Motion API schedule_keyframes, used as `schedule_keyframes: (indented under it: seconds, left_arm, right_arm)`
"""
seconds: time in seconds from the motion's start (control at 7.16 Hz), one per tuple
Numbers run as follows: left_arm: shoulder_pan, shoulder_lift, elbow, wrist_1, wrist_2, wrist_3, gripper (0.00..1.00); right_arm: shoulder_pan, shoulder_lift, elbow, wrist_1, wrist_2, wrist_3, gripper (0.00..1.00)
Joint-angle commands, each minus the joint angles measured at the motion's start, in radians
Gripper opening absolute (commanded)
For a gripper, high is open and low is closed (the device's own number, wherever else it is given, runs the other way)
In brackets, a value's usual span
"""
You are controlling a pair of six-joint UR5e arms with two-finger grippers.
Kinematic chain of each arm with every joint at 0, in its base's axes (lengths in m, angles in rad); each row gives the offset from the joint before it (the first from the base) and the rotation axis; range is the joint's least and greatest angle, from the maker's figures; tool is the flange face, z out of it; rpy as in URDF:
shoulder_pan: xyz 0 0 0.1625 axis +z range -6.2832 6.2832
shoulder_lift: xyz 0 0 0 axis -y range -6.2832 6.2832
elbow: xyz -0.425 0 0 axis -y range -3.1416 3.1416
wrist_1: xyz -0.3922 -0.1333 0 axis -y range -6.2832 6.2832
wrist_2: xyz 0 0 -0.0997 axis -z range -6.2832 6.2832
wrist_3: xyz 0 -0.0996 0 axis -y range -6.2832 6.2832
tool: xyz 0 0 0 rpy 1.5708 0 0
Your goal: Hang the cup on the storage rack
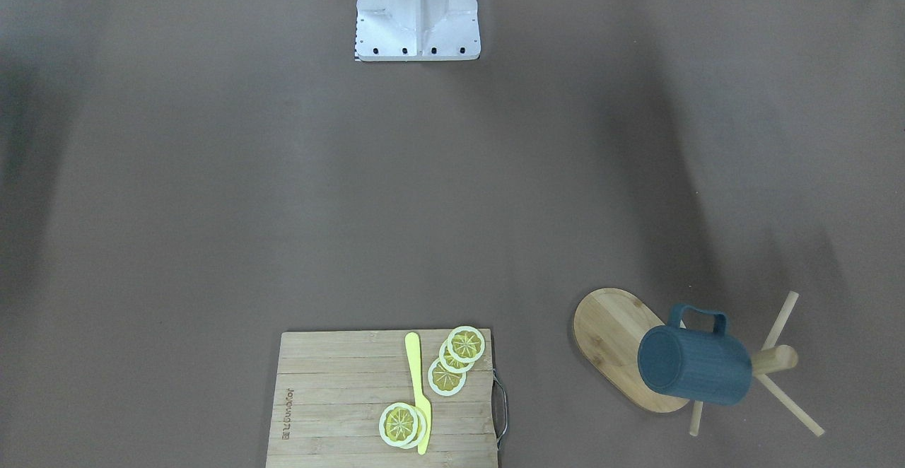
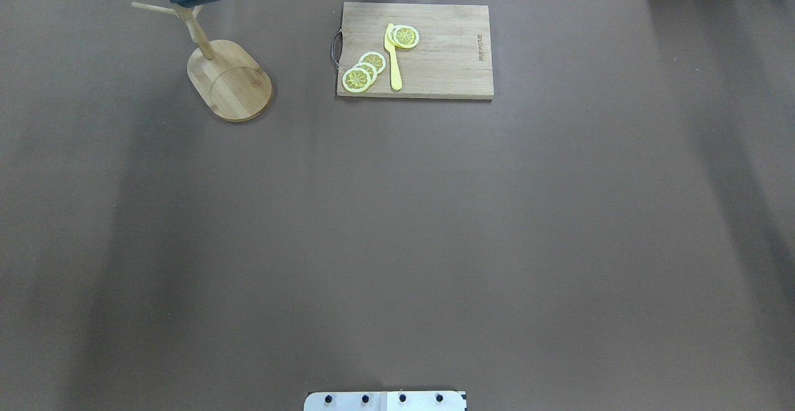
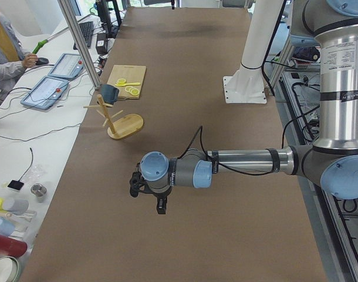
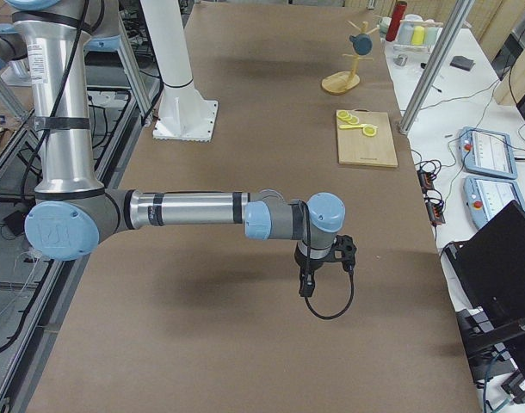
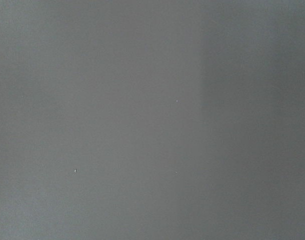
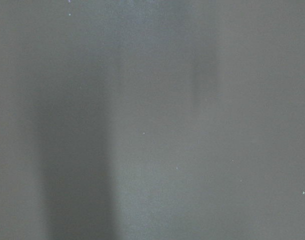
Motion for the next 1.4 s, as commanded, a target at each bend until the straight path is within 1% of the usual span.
schedule_keyframes:
  seconds: [0.0, 0.42, 1.26]
  left_arm:
    - [0.000, 0.000, -0.002, 0.000, -0.003, 0.000, 0.98]
    - [-0.024, -0.011, -0.003, 0.000, -0.006, 0.000, 0.98]
    - [-0.023, -0.003, -0.002, 0.002, -0.008, 0.000, 0.98]
  right_arm:
    - [0.001, -0.008, 0.005, 0.004, 0.002, 0.002, 1.00]
    - [0.001, -0.008, 0.008, 0.004, 0.004, 0.002, 1.00]
    - [0.001, -0.012, -0.004, 0.002, 0.007, 0.004, 1.00]
